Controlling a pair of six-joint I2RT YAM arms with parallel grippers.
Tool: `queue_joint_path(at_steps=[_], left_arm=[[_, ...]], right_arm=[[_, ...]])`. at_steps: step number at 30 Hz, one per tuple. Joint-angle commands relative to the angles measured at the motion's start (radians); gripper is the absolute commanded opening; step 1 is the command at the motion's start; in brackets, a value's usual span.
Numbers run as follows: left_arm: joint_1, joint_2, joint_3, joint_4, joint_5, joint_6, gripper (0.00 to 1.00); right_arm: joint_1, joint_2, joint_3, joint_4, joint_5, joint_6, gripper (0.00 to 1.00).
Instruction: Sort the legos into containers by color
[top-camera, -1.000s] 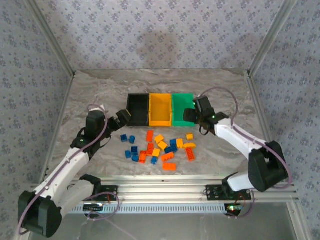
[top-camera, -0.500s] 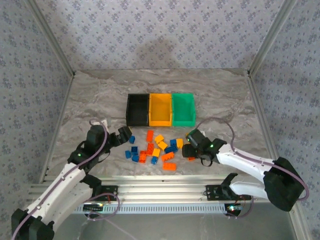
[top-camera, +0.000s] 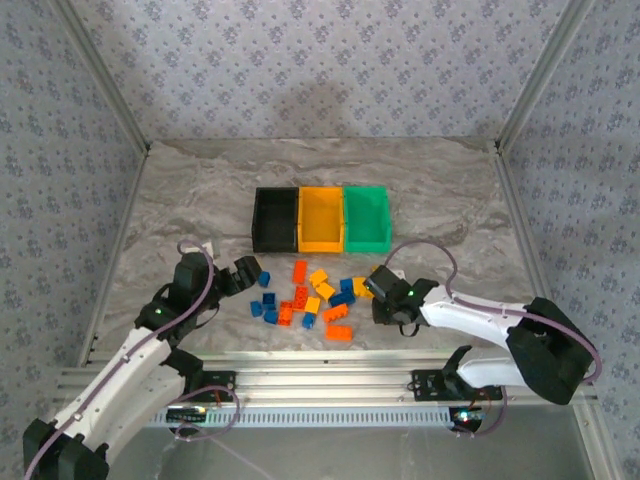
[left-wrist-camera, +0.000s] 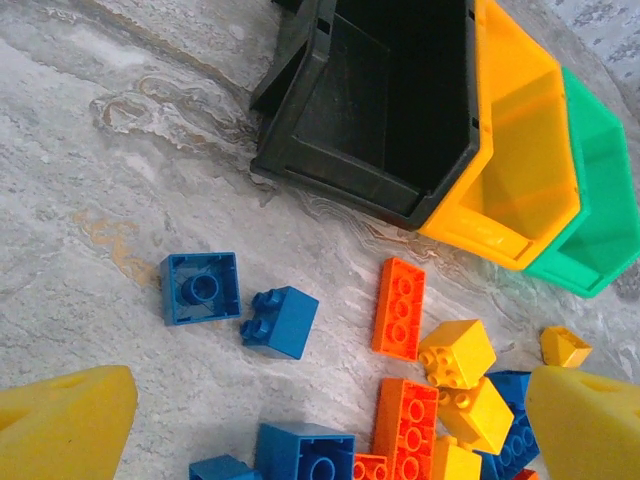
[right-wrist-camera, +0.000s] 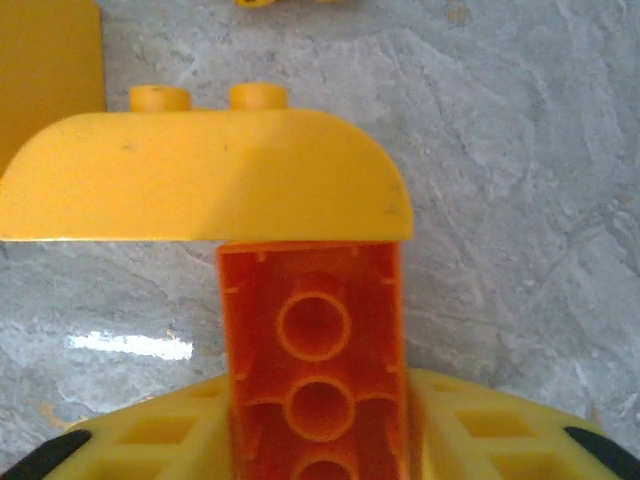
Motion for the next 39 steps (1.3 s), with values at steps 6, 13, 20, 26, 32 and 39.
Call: queue_joint_path(at_steps=[6, 13, 20, 26, 32, 39], left_arm=[[-0.005, 0.042, 0.008, 0.007, -0.018, -0.006, 1.0], [-0.005, 0.049, 0.011, -0.002, -0.034, -0.017, 1.0], [-0.004, 0.059, 0.037, -0.072, -0.057, -0.017, 1.0], [0.0, 0.042, 0.037, -0.139, -0.077, -0.03, 1.0], [0.001, 0.019, 0.025, -0.167, -0.098, -0.044, 1.0], [0.007, 0.012, 0.028, -0.184, -0.116, -0.054, 1.0]], right_arm=[[0.013, -0.111, 0.059, -0.02, -0.185, -0.037, 0.27], [-0.102, -0.103, 0.297, -0.096, -0.182, -0.132, 0.27], [-0.277, 0.222, 0.551, 0.018, -0.16, -0.174, 0.29], [-0.362, 0.472, 0.75, 0.03, -0.157, -0.173, 0.31], [-0.397, 0.622, 0.871, 0.021, -0.161, -0.167, 0.4], [-0.398, 0.626, 0.895, 0.017, -0.147, -0.136, 0.58]])
